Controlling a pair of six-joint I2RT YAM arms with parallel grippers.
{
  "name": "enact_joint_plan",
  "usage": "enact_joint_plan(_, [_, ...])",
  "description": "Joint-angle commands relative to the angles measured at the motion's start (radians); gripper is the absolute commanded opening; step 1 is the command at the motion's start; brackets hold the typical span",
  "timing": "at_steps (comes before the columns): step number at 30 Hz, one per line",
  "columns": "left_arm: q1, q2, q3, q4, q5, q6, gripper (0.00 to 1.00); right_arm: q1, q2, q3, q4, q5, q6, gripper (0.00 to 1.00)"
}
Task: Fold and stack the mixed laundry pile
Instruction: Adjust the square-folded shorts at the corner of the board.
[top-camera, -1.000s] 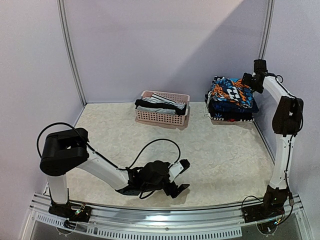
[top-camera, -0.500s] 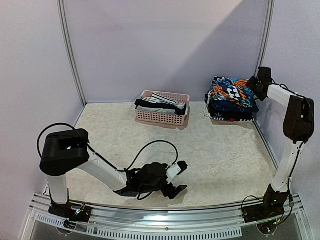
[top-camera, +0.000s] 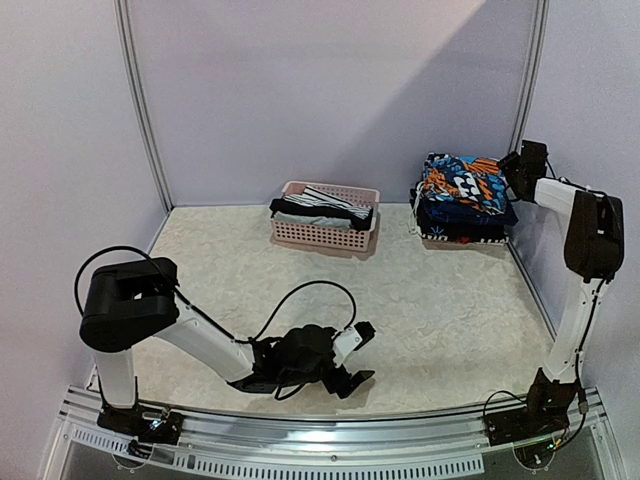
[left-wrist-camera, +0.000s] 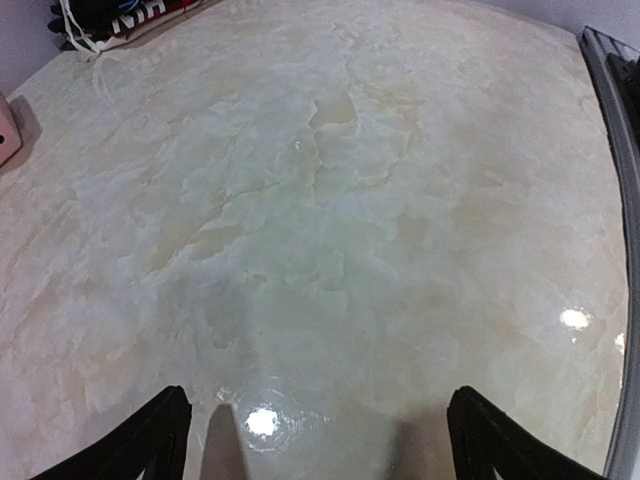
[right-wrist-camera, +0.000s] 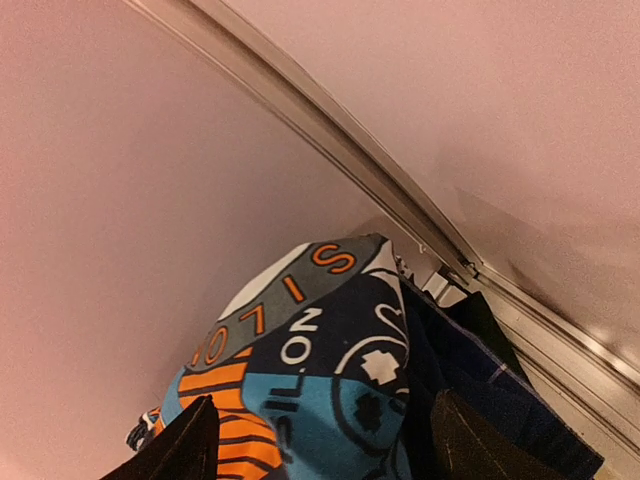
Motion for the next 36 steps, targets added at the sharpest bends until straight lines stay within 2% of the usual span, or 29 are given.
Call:
enact_joint_plan(1, [-0.001,0.037,0.032,-0.026,-0.006,-0.003,0.91,-0.001,0.041,0.023,0.059,-0.025,0.046,0.73])
enact_joint_plan(3, [0.003,0.043,0.04,-0.031,-0.004,0.0,0.91,-0.004,0.064,0.04,0.07,-0.04,0.048,0.71])
enact_joint_plan(7, [0.012,0.05,0.044,-0.033,0.002,-0.002,0.91,-0.016,0.122,0.081,0.108,-0.098,0.052,0.57])
enact_joint_plan(11, [0.026,0.063,0.05,-0.034,0.015,-0.008,0.91,-0.023,0.168,0.139,0.119,-0.115,0.009,0.27])
enact_joint_plan(13, [0.034,0.069,0.059,-0.044,0.024,-0.009,0.91,-0.027,0.187,0.182,0.098,-0.114,-0.009,0.16])
enact_joint_plan(16, [0.044,0.076,0.075,-0.055,0.03,-0.009,0.9,-0.033,0.233,0.279,0.05,-0.12,-0.056,0.09])
enact_joint_plan(22, [0.058,0.093,0.113,-0.084,0.042,-0.013,0.9,-0.041,0.343,0.518,-0.114,-0.106,-0.227,0.01])
enact_joint_plan(25, [0.062,0.103,0.128,-0.099,0.047,-0.015,0.9,-0.048,0.38,0.591,-0.163,-0.092,-0.289,0.0])
enact_joint_plan(29, [0.066,0.117,0.154,-0.114,0.059,-0.017,0.9,-0.051,0.405,0.619,-0.165,-0.11,-0.329,0.03])
enact_joint_plan(32, [0.066,0.116,0.168,-0.122,0.069,-0.015,0.89,-0.068,0.487,0.756,-0.26,-0.186,-0.31,0.07])
enact_joint_plan(36, [0.066,0.105,0.155,-0.114,0.068,-0.023,0.88,-0.077,0.541,0.761,-0.263,-0.226,-0.269,0.12])
